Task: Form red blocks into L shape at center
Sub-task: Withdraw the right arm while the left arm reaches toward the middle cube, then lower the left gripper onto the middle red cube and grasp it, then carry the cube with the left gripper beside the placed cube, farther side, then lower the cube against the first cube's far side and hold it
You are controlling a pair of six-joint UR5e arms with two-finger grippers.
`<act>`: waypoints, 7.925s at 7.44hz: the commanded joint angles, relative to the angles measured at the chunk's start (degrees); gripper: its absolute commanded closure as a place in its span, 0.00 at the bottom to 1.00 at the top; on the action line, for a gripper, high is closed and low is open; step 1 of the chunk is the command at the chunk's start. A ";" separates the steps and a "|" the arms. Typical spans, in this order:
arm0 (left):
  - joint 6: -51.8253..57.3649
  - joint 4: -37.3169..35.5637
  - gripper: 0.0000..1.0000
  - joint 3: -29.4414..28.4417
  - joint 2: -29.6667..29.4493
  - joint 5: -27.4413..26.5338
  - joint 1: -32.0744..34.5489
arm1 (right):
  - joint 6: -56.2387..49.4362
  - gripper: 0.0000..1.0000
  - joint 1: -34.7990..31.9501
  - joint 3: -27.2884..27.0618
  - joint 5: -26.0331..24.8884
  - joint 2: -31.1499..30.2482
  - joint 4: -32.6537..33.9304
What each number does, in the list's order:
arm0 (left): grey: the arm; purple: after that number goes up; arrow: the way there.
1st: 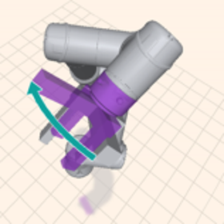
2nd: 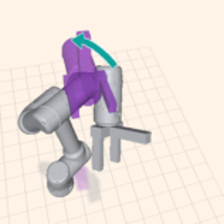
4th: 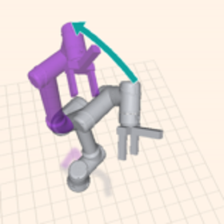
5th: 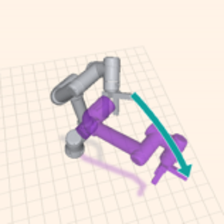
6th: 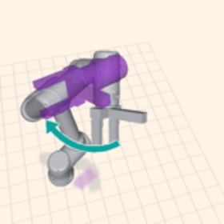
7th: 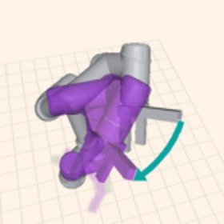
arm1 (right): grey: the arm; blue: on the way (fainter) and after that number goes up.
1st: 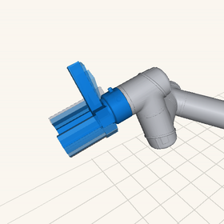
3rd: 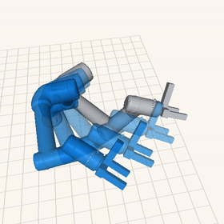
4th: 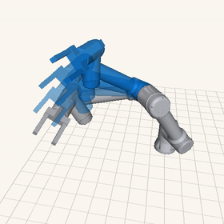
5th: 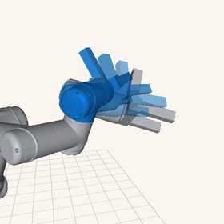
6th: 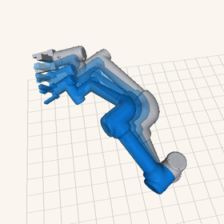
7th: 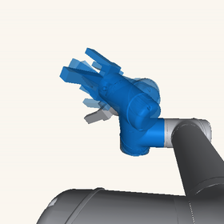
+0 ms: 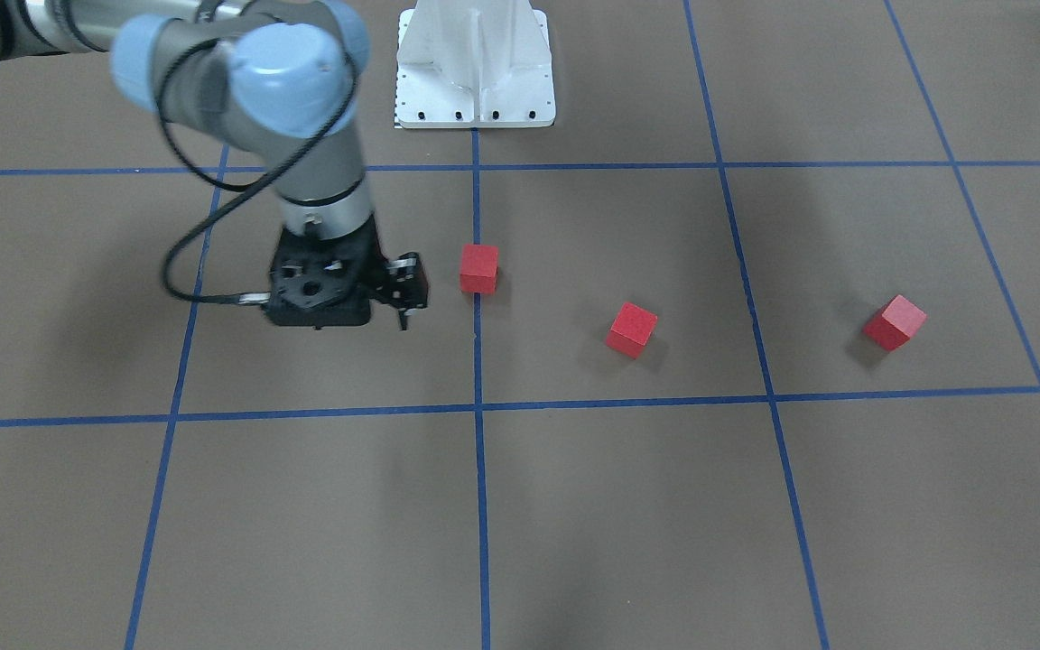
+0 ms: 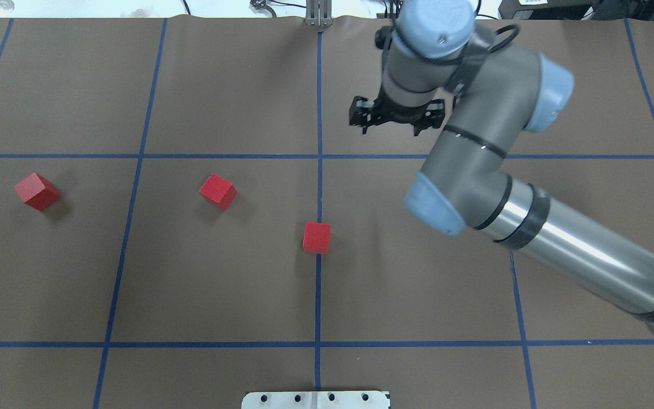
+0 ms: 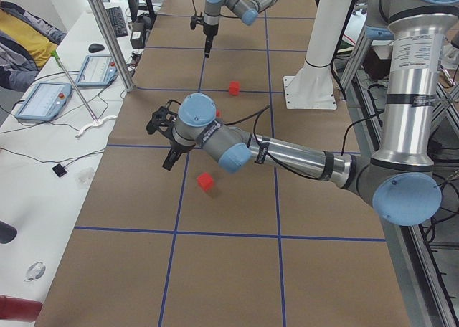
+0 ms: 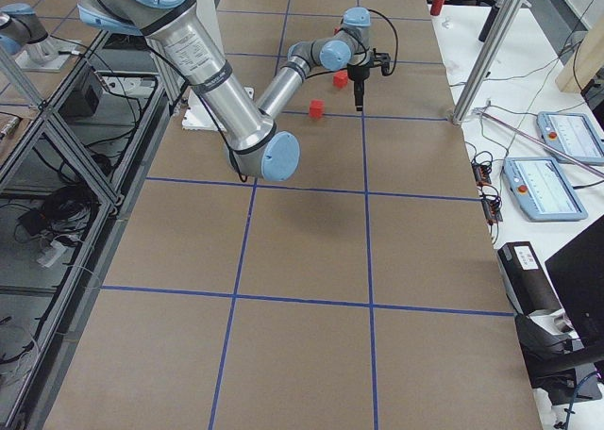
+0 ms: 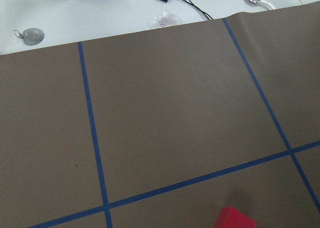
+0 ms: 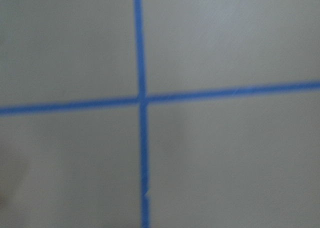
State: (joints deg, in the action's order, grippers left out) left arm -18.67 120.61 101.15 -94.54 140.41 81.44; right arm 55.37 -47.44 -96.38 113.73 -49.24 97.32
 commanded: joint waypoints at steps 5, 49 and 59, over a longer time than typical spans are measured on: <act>-18.84 -1.42 0.00 -2.43 -13.36 -15.83 -28.57 | -47.88 0.01 -29.80 -1.70 13.98 -29.18 -1.59; -45.05 -25.77 0.67 -26.71 -50.39 -30.81 -51.55 | -46.85 0.01 -30.87 -1.09 13.63 -37.94 -12.24; -45.05 -25.77 0.49 -26.71 -50.39 -30.81 -51.55 | -46.85 0.01 -30.96 -1.18 13.63 -37.94 -12.24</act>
State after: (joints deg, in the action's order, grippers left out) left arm -63.79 94.83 74.44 -144.93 109.60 29.88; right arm 8.53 -78.32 -97.50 127.35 -87.15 85.08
